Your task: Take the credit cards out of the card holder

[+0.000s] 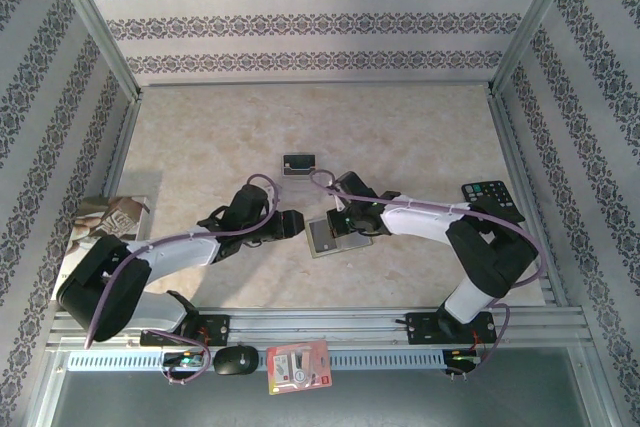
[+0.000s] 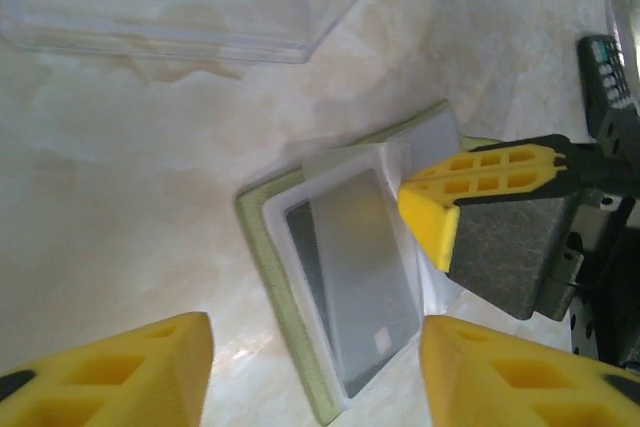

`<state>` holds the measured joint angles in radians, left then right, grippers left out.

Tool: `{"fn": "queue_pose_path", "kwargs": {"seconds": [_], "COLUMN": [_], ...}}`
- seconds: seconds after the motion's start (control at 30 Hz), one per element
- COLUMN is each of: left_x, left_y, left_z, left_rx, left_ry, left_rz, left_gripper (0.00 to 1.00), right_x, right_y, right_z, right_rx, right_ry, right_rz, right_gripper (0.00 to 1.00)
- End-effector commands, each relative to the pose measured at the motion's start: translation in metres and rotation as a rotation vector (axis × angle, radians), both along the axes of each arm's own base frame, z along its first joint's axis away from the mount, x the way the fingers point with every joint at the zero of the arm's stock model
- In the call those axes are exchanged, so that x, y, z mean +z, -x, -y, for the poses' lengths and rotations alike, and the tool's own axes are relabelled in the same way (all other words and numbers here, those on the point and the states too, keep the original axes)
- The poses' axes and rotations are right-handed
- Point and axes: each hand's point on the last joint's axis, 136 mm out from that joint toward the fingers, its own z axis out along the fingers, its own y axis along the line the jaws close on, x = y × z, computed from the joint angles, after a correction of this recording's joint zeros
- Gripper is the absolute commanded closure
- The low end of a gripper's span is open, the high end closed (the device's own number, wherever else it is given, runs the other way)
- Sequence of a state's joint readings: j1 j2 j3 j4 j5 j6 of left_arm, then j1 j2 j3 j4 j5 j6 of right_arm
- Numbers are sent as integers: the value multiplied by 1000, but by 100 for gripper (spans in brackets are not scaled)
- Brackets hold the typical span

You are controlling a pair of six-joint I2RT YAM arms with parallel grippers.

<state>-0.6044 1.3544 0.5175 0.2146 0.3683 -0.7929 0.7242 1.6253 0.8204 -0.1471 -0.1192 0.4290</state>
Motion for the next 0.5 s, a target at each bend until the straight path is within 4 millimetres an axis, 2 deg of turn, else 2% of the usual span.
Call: {"fn": "queue_pose_path", "kwargs": {"seconds": [0.0, 0.17, 0.37, 0.47], "left_x": [26, 13, -2, -6], "left_y": [-11, -11, -14, -13], "left_z": [29, 46, 47, 54], "left_rx": [-55, -83, -65, -81], "left_ry": [79, 84, 62, 70], "left_rz": [85, 50, 28, 13], "left_gripper": [51, 53, 53, 54], "right_x": [10, 10, 10, 6], "right_y": [0, -2, -2, -1], "right_z": [-7, -3, 2, 3], "right_rx": [-12, -67, -105, -113], "right_ry": [-78, -97, -113, -104], "right_rz": [4, 3, 11, 1], "right_gripper": [100, 100, 100, 100]}}
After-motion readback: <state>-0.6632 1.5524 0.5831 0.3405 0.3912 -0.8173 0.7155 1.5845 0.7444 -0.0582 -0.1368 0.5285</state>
